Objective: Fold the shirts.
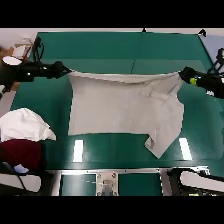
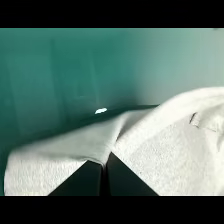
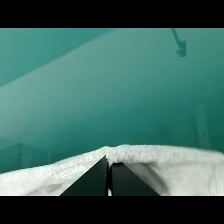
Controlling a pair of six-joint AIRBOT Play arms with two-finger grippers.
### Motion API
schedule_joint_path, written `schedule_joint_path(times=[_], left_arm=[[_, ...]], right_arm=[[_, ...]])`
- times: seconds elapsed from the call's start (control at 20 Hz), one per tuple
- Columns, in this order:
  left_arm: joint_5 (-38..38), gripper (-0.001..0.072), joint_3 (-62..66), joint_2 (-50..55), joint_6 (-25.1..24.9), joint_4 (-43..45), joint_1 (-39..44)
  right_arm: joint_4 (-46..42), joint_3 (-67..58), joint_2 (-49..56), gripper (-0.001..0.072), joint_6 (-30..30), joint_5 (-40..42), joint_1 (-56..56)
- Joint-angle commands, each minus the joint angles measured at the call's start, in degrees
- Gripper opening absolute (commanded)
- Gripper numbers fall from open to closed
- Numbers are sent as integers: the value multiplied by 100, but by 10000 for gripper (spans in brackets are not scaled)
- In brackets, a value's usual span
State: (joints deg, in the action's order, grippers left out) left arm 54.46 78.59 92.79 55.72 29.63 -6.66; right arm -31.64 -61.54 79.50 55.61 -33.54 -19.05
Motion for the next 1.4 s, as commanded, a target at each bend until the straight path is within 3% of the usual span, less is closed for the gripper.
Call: schedule_joint_path(times=[0.0, 0.25, 0.55, 0.75, 1.0, 1.2, 1.25, 1.3, 1.35], left_arm=[[-723, 23, 116, 459, -339, -466, -4], [-754, 23, 249, 459, -352, -179, -7], [417, 22, 243, 459, 647, 1646, -4], [715, 23, -7, 459, 732, 1792, 74], [455, 23, -422, 459, 758, 1906, 428], [457, 23, -431, 459, 1097, 2120, 459], [527, 26, -431, 459, 1180, 2118, 459], [719, 247, -409, 459, 1189, 2103, 459], [1034, 535, -330, 459, 1320, 2105, 452]], right_arm=[[201, -1034, 1132, 10, -13, -90, 68], [98, -1641, 1346, 9, -13, -411, 4], [-1963, -1635, 1342, 8, 748, -2068, -348], [-3239, -1491, 1338, 7, 1152, -2616, -422], [-3335, -1069, 1338, 8, 1169, -2483, -417], [-3300, -1001, 1338, 10, 1172, -2505, -417], [-3228, -1012, 1338, 38, 1174, -2586, -417], [-3204, -1062, 1338, 155, 1196, -2730, -420], [-3226, -1165, 1335, 189, 1316, -2966, -433]])
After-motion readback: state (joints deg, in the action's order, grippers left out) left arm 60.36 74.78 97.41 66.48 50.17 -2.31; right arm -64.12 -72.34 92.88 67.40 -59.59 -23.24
